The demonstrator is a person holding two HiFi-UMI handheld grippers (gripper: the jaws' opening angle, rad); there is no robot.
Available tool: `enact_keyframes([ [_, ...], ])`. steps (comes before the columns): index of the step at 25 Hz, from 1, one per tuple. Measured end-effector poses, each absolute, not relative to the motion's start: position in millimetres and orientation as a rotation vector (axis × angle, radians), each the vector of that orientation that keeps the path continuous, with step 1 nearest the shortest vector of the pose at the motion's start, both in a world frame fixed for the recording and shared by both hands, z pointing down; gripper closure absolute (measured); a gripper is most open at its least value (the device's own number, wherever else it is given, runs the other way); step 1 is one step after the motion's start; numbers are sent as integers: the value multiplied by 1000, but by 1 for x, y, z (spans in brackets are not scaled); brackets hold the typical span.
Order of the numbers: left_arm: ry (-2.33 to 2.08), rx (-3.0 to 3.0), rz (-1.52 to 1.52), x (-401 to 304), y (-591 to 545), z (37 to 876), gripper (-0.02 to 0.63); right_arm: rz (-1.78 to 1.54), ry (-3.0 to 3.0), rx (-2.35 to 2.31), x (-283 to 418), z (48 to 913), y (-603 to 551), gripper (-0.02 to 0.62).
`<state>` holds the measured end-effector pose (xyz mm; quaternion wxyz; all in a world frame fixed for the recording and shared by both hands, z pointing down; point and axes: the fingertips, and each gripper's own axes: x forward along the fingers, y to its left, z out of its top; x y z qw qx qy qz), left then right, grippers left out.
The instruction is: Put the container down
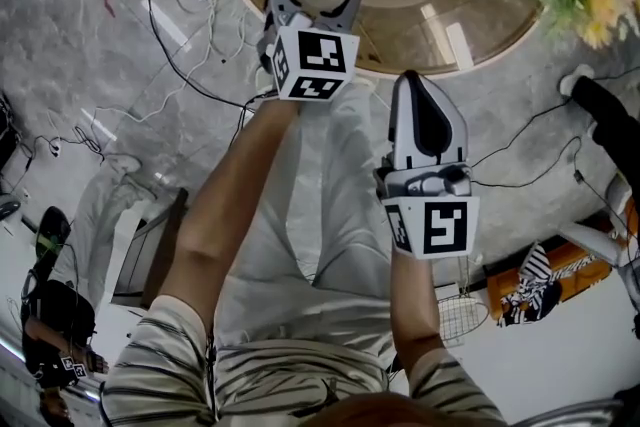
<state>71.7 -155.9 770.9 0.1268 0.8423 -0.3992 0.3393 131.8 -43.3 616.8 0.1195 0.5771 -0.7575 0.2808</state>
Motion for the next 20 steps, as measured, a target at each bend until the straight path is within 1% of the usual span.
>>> enact_keyframes([
  [9,-1184,2432,931,75,-158,775,270,824,-2206,1695,140,617,-39,588],
  [13,-1171,2409,899,74,-156,773,259,817,-2211,1704,140,610,-39,588],
  [20,-1202,2414,857,66,-152,740,247,777,-2231,1714,136,588,-39,588],
])
